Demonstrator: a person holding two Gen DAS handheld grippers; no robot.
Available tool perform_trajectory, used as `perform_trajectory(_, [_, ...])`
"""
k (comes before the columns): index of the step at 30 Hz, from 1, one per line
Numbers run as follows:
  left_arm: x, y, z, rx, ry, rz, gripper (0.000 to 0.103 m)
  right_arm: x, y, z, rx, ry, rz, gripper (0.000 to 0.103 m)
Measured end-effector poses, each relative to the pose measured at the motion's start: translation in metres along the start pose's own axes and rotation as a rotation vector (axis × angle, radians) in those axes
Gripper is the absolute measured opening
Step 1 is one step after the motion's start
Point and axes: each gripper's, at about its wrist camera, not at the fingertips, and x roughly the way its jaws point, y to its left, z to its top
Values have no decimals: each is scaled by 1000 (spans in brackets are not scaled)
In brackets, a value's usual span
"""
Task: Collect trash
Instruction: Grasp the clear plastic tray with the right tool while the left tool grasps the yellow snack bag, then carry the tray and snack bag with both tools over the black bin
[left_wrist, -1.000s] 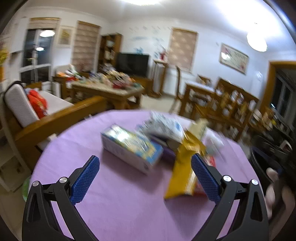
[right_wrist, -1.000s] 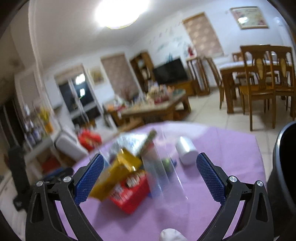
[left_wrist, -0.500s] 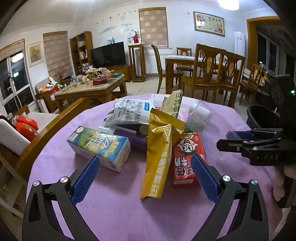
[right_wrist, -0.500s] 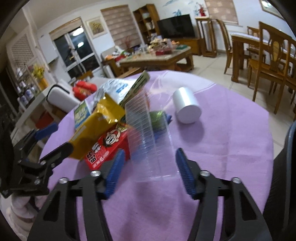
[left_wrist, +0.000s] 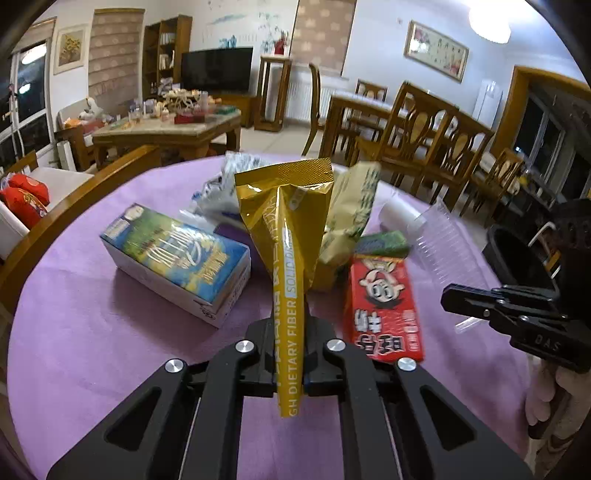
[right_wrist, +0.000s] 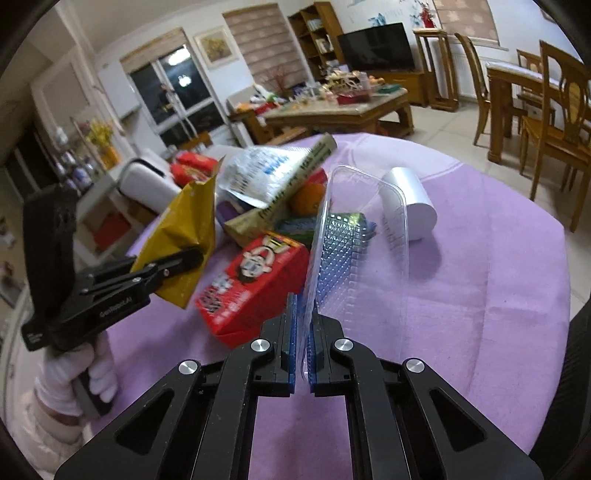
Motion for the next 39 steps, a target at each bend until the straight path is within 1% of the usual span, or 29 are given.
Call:
perform_trajectory(4, [-15, -9, 2, 5, -50, -31, 8, -25, -6, 2, 18, -44, 35, 5])
perform_trajectory(7, [-23, -26, 9, 19, -79, -72, 8, -53, -13, 5, 18, -85, 29, 5])
perform_trajectory(9, [-25, -42, 17, 38, -89, -108, 8, -76, -22, 6, 25, -116, 5, 5])
perform_trajectory(13, [-18, -94, 30, 100, -92, -207, 8, -119, -56, 7, 66, -170, -75, 5])
perform_trajectory(15, [-9, -136, 36, 157, -88, -282, 8, -147, -86, 2, 111, -191, -126, 5])
perform_trajectory(17, [1, -169, 38, 196, -74, -341, 8, -174, -114, -8, 155, -210, -183, 5])
perform_trajectory(19, [15, -212, 38, 252, -52, -400, 8, -199, -142, -21, 199, -220, -245, 6])
perform_trajectory(20, [21, -225, 37, 270, -39, -421, 8, -208, -152, -26, 213, -221, -269, 5])
perform_trajectory(22, [40, -264, 34, 309, 11, -478, 8, -228, -180, -42, 259, -214, -324, 6])
perform_trajectory(24, [57, -293, 29, 338, 57, -511, 8, -242, -205, -58, 303, -210, -356, 6])
perform_trajectory(27, [79, -324, 20, 372, 122, -528, 8, -251, -235, -77, 357, -199, -381, 6])
perform_trajectory(31, [100, -352, 6, 436, 198, -514, 9, -252, -263, -99, 413, -184, -382, 6])
perform_trajectory(34, [118, -356, 4, 424, 257, -503, 9, -245, -277, -109, 444, -175, -375, 6])
perform_trajectory(35, [119, -356, 6, 421, 268, -494, 9, -242, -278, -111, 450, -173, -373, 6])
perform_trajectory(36, [121, -366, 5, 422, 275, -484, 9, -241, -280, -112, 454, -171, -371, 6])
perform_trajectory(39, [126, -361, 4, 418, 296, -464, 11, -236, -281, -118, 458, -162, -365, 6])
